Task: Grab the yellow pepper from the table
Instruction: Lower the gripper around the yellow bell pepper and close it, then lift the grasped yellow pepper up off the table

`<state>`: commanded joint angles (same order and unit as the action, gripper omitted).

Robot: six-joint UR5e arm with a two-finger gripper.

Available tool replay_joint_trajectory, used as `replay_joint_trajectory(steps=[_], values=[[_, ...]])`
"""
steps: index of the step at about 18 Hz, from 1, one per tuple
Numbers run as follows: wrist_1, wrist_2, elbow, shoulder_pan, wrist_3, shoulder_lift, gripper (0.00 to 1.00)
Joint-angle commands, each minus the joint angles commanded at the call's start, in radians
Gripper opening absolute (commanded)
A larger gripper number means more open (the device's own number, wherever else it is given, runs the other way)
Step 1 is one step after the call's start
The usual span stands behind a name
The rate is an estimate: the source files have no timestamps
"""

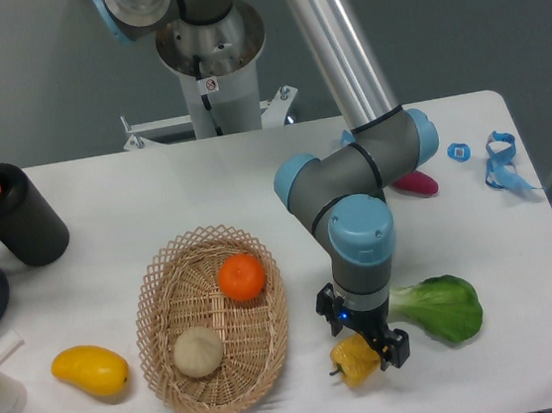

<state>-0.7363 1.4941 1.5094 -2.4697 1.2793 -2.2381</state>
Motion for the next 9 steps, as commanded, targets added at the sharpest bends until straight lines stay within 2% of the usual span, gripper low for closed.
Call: replay_joint_trajectory(steps=[1,5,7,9], values=[[0.000,0.002,-0.002,0.000,0.000,0.000,0.99],[0.000,0.002,-0.002,0.000,-0.005,0.000,0.60],[0.000,0.002,-0.002,0.000,-0.009,0.002,0.48],[0.000,0.002,-0.003,0.002,-0.009,0.003,0.48]])
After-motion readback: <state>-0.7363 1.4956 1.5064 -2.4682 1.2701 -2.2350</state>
